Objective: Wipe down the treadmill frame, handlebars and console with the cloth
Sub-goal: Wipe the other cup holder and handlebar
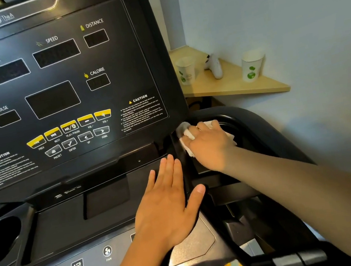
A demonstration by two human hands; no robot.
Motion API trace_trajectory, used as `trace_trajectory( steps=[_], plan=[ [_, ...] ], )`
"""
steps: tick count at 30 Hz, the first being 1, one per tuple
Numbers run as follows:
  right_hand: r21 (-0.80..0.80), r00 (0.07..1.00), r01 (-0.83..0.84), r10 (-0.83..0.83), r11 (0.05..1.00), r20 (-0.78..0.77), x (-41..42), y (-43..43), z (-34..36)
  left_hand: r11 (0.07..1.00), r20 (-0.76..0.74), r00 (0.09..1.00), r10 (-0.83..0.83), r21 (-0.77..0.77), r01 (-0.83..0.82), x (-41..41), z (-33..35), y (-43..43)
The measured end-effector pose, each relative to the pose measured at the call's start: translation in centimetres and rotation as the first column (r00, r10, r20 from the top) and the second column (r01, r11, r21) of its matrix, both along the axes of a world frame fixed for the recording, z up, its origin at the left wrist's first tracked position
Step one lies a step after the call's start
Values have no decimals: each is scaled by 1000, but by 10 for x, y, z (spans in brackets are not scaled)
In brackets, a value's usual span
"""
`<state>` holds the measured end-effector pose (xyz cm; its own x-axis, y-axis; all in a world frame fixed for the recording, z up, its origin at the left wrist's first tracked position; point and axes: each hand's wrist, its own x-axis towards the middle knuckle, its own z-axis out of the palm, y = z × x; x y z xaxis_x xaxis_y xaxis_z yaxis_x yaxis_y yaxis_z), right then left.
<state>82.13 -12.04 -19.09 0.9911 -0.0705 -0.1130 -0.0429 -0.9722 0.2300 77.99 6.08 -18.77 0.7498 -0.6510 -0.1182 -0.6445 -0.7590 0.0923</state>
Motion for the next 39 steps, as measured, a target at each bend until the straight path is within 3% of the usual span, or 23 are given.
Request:
trace_trajectory(
  steps=[4,8,12,17,22,26,29,35,39],
  plan=[
    [-123,998,-4,12,992,58,8,3,-3,1000,-10,1000,-3,1,3,1,1,2],
    [-52,977,211,-209,976,45,-5,-34,5,1000,9,1000,-10,11,9,-1,0,4],
    [-86,967,240,-231,967,105,-33,-61,9,1000,15,1000,-6,2,5,0,-1,3],
    [52,958,281,-277,958,-75,-50,-70,23,1000,23,1000,-11,6,11,-1,-3,4],
    [323,960,278,-271,905,-67,-79,-70,18,995,50,997,-53,85,48,2,-3,-3],
    [447,996,-22,-20,894,88,-83,-22,19,984,22,987,-160,84,158,12,-2,-23],
    [499,972,-140,23,855,232,-93,-3,21,978,22,980,-198,77,196,16,-4,-31],
    [542,949,3,-173,840,263,-172,-48,3,979,0,981,-192,64,192,15,-2,-30],
    [434,870,213,-372,875,324,-152,-92,-14,968,8,978,-209,146,205,15,1,-35]
  ],
)
